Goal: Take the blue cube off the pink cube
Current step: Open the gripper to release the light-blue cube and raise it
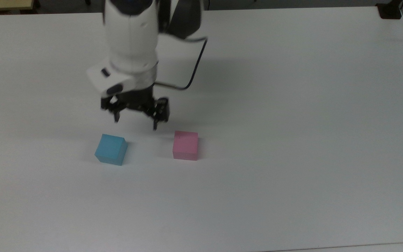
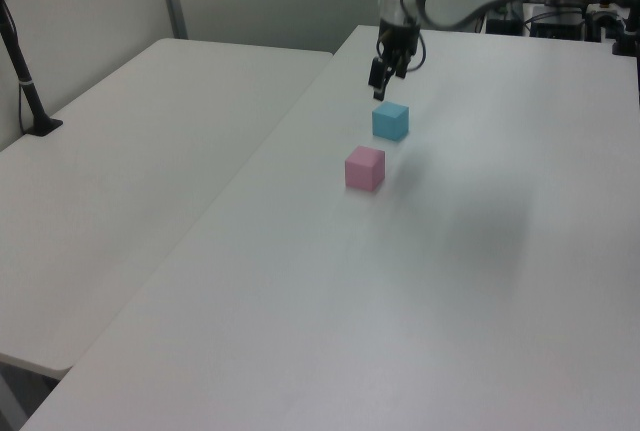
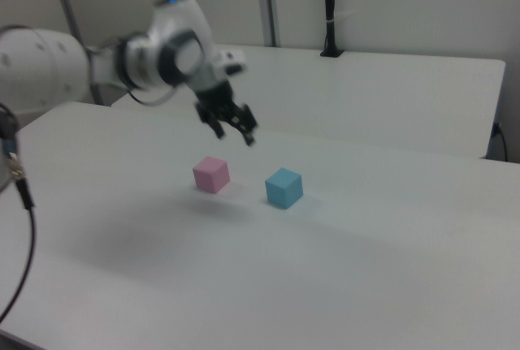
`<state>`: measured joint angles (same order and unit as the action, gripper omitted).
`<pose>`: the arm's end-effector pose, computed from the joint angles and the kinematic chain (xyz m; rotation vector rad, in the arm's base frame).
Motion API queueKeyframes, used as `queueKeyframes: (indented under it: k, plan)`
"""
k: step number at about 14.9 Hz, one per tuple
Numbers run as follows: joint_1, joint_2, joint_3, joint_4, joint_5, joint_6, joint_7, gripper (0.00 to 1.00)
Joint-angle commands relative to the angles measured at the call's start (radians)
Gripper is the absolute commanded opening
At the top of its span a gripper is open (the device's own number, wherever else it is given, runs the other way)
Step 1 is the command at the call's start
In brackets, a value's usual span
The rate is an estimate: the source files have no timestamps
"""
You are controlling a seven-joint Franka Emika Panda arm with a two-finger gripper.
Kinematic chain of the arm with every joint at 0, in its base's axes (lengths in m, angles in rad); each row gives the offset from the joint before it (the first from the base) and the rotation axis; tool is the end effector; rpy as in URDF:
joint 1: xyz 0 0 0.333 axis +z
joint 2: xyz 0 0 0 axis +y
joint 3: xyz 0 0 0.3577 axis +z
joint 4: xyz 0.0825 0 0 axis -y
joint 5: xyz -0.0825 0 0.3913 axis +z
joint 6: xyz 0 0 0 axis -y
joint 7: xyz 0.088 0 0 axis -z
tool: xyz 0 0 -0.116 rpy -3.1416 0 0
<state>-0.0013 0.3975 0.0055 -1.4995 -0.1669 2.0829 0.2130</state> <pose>0.7199 -0.0072 0.4866 2.9896 -0.2112 0.3022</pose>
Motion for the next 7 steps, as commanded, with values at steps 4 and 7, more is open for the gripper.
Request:
queueKeyframes:
  k: [4,7]
  plan:
    - [0.035,-0.255,-0.019,-0.059,0.082,-0.317,0.011,1.0]
    - [0.037,-0.266,-0.022,-0.058,0.086,-0.35,0.012,1.0]
